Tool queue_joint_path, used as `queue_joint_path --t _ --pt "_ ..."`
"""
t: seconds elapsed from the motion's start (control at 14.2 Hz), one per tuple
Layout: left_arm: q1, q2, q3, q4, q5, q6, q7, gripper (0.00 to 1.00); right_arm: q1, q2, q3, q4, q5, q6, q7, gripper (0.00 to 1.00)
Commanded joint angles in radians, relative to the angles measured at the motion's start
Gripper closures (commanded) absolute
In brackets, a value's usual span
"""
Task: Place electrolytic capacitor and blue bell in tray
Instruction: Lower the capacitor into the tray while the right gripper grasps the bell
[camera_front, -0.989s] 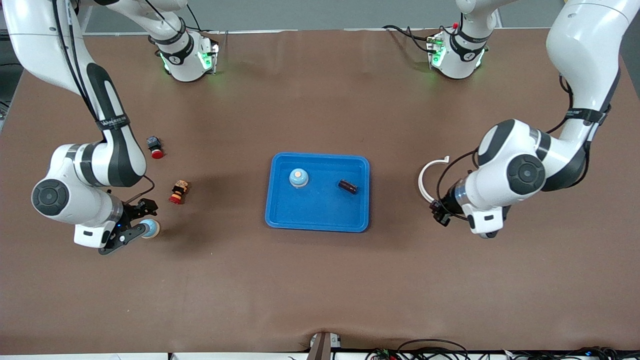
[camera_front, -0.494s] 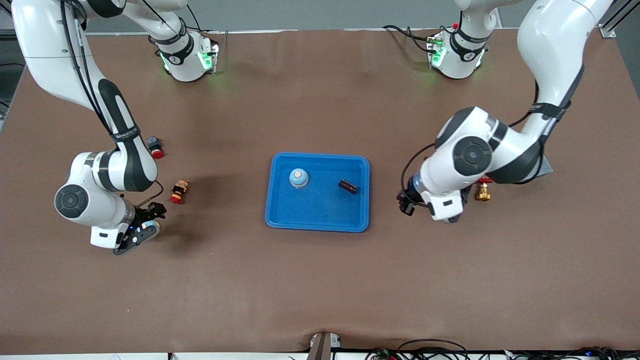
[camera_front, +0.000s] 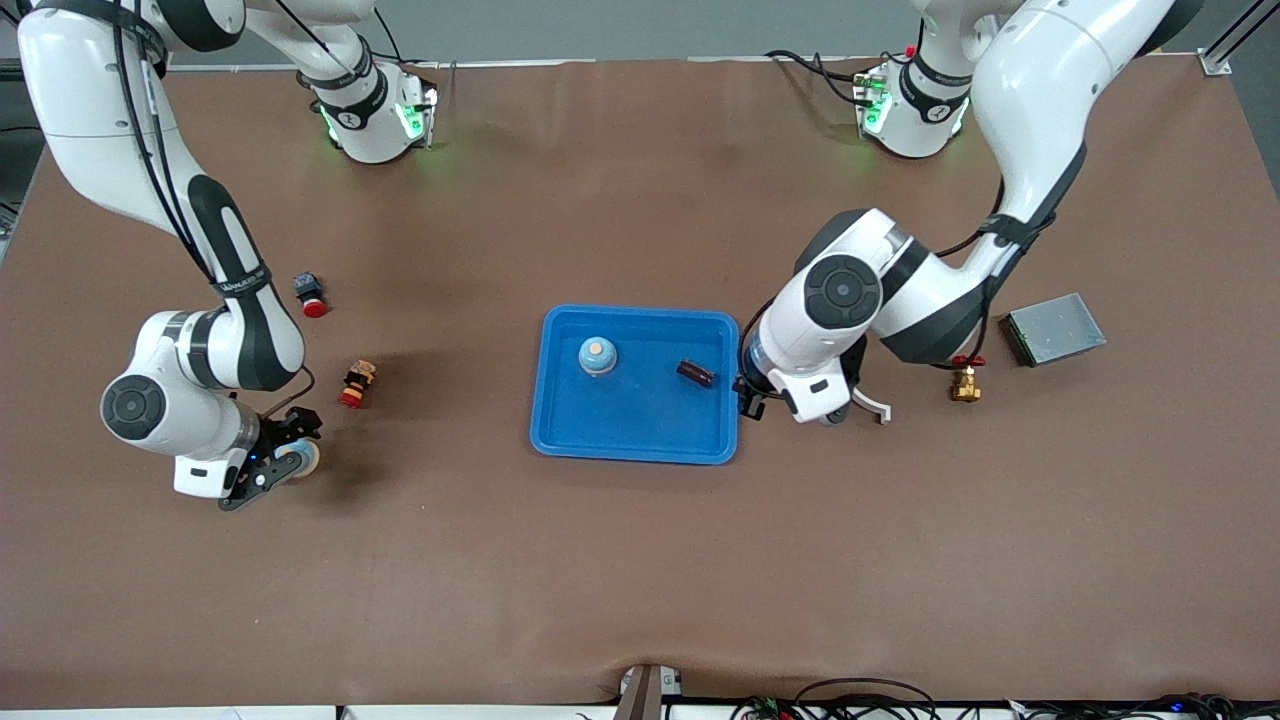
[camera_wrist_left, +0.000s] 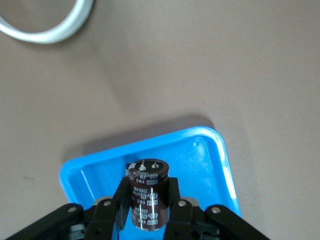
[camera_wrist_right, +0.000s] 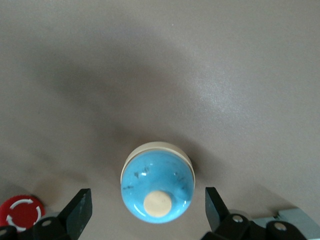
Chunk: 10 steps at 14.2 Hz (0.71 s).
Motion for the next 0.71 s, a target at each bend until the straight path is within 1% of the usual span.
queue_joint_path --t 0.0,0.14,0.21,0.35,0.42,0.56,0.64 --pt "-0.116 0.038 0.087 0.029 0.023 0.078 -0.077 1.00 -0.019 0.014 0.019 -0.006 -0.012 0.023 -0.010 0.00" --pt "-0.208 0.057 0.188 0.029 0.017 0.129 -0.115 1.00 -0.019 0.018 0.019 -0.004 -0.010 0.029 -0.010 0.00" --pt "-0.237 0.077 0.219 0.029 0.017 0.164 -0.117 1.00 -0.019 0.020 0.019 -0.004 -0.010 0.029 -0.010 0.00" --pt "-0.259 0.104 0.244 0.029 0.018 0.216 -0.117 1.00 -0.019 0.021 0.019 -0.004 -0.010 0.030 -0.010 0.00" --pt "-0.258 0.109 0.252 0.029 0.013 0.226 -0.117 0.92 -0.019 0.026 0.019 -0.002 -0.009 0.036 -0.010 0.00" --pt "-0.259 0.127 0.252 0.029 0.016 0.250 -0.112 0.68 -0.021 0.032 0.019 -0.001 -0.009 0.049 -0.009 0.00" --pt "-0.261 0.130 0.252 0.029 0.021 0.252 -0.108 0.46 -0.021 0.037 0.019 -0.001 -0.007 0.052 -0.009 0.00"
